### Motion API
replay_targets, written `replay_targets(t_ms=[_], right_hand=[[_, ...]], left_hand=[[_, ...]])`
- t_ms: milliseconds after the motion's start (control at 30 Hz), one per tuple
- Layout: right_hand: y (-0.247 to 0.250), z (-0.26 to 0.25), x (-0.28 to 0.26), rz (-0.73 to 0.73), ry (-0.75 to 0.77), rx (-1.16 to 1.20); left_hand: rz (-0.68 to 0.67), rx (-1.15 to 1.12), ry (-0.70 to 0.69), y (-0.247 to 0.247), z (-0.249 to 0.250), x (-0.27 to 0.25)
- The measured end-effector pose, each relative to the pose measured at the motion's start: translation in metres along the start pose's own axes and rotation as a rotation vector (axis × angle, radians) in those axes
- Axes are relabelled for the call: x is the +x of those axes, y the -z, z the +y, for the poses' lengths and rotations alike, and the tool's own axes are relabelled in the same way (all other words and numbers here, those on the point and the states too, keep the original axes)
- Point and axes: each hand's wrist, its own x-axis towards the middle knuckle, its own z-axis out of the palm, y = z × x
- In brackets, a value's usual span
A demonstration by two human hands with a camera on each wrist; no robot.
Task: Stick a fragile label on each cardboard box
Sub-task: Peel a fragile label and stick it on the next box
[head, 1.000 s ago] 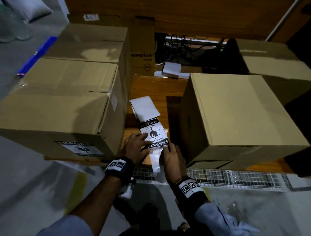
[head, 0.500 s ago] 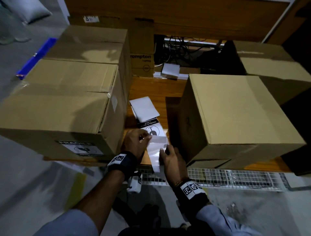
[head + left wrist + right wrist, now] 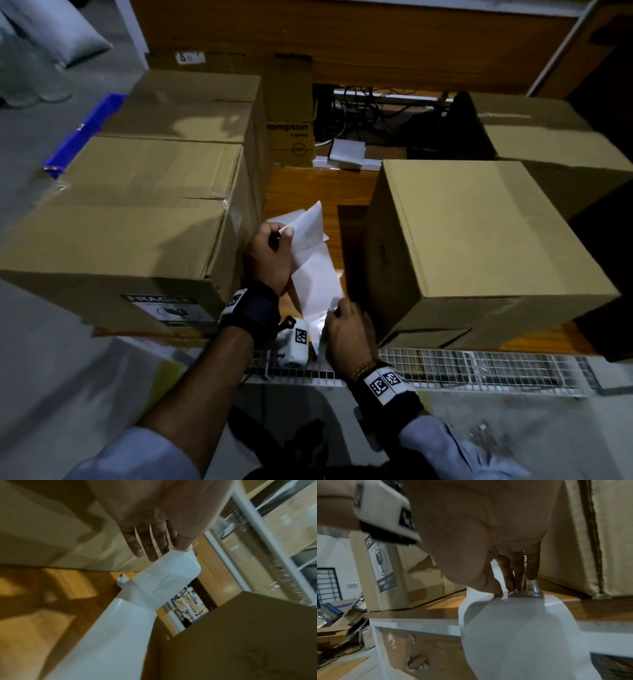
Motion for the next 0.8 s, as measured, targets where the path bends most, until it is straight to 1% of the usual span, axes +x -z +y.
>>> replay_targets(t_ms=[133, 267, 400, 633, 733, 800], right_hand=[[0.000, -0.001, 0.002, 0.012, -0.019, 0.041], [0.004, -0.003, 0.000, 0.024, -0.017, 0.060], [0.008, -0.004, 0.004, -0.034, -0.005, 0.034], [0.033, -0.007, 0.021, -0.123, 0.096, -0.182], [0.039, -0.006, 0.026, -0.145, 0.097, -0.150], [0.039, -0.006, 0.029, -0.141, 0.066, -0.028]], left_hand=[[0.065, -0.040, -0.054, 0.003, 0.020, 0.009], [0.140, -0.023, -0.040, 0.007, 0.037, 0.017], [0.188, 0.039, -0.056, 0.013, 0.044, 0.019], [0.198, 0.013, -0.072, 0.013, 0.052, 0.017], [0.204, 0.003, -0.081, 0.014, 0.051, 0.020], [0.191, 0.000, -0.090, 0.014, 0.052, 0.017]])
